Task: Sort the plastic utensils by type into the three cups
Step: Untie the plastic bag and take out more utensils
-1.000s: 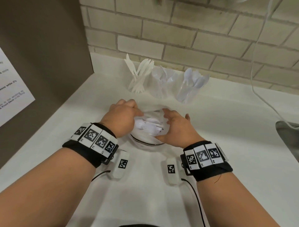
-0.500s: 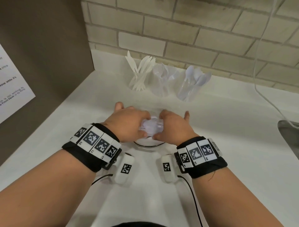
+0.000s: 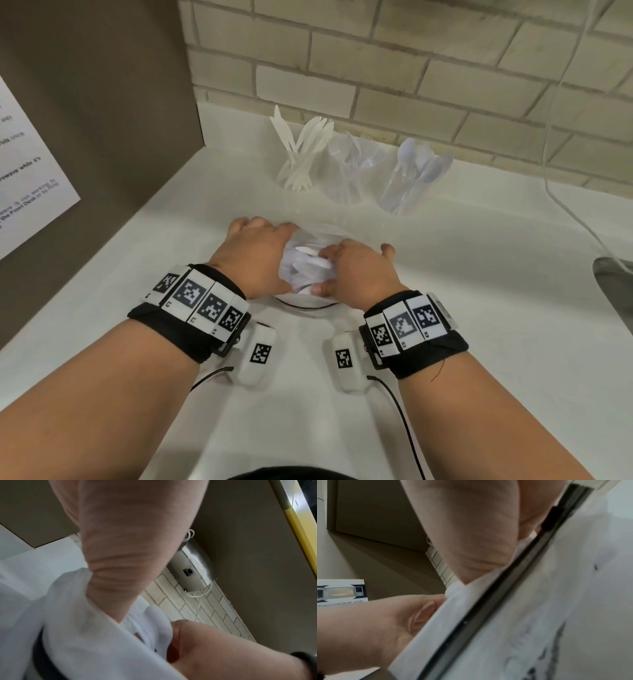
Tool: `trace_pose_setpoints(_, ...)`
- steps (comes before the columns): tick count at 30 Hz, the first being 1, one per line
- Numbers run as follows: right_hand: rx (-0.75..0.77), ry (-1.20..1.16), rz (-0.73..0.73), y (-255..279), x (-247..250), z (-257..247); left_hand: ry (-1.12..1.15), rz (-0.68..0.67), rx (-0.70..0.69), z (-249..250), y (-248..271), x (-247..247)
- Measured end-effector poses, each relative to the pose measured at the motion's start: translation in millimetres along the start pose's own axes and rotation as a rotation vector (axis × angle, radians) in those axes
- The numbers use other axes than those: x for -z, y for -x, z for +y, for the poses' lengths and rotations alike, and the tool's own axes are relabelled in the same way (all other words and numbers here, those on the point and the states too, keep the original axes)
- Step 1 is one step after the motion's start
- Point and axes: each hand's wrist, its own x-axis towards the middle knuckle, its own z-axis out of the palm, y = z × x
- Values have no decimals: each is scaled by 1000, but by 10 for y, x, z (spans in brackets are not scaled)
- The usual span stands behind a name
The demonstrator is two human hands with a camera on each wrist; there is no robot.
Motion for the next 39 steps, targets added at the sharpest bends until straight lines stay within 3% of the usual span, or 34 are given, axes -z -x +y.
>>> trace_pose_setpoints(5, -57, 27, 22, -103, -3, -52, -5, 16, 36, 60, 51, 15)
trace_pose_setpoints(16, 40, 23, -58, -146, 73, -81, -17, -50, 86, 55, 21, 1)
trace_pose_setpoints(24, 72, -40, -151, -135, 98, -40, 174, -92, 6, -34, -38, -11)
trace_pose_setpoints(29, 77, 3, -167, -115, 124, -73, 210, -50, -37, -85, -48, -44)
trace_pose_setpoints(34, 66, -150, -99, -117, 151, -14, 232, -17, -48, -171, -49, -1)
trace_pose_setpoints(39, 91, -64, -121, -115, 87, -51, 275, 18, -56, -96, -20, 6)
